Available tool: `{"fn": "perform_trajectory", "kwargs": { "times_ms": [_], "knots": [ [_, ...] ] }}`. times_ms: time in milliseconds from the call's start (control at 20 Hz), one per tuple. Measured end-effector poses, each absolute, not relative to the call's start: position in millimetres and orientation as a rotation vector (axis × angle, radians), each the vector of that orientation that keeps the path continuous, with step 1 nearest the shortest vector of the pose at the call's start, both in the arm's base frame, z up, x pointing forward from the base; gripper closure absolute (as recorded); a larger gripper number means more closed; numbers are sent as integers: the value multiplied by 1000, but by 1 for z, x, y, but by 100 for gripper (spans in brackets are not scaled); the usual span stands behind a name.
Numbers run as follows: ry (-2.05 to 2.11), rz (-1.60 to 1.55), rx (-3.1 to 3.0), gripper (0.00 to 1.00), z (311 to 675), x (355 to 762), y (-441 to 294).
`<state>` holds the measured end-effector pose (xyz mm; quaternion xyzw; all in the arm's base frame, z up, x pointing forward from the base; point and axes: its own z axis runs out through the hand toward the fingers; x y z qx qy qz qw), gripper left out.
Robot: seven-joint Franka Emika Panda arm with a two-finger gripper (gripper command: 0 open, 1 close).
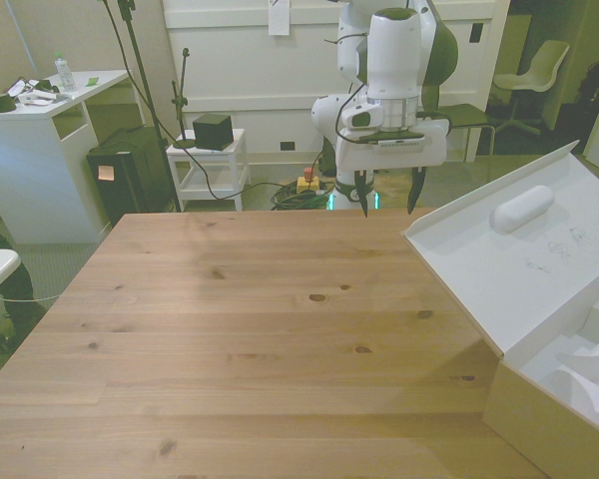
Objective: Close the box
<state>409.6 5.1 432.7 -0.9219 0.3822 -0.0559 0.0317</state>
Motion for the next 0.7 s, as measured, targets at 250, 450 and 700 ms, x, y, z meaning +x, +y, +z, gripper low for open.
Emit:
{"fn": "perform_trajectory", "kwargs": {
  "times_ms": [250, 450, 700],
  "knots": [
    [1175, -176, -2841, 0, 434, 411, 5],
    [1145, -228, -2844, 0, 452, 431, 12],
    [1045, -321, -2867, 0, 483, 476, 25]
  ]
}}
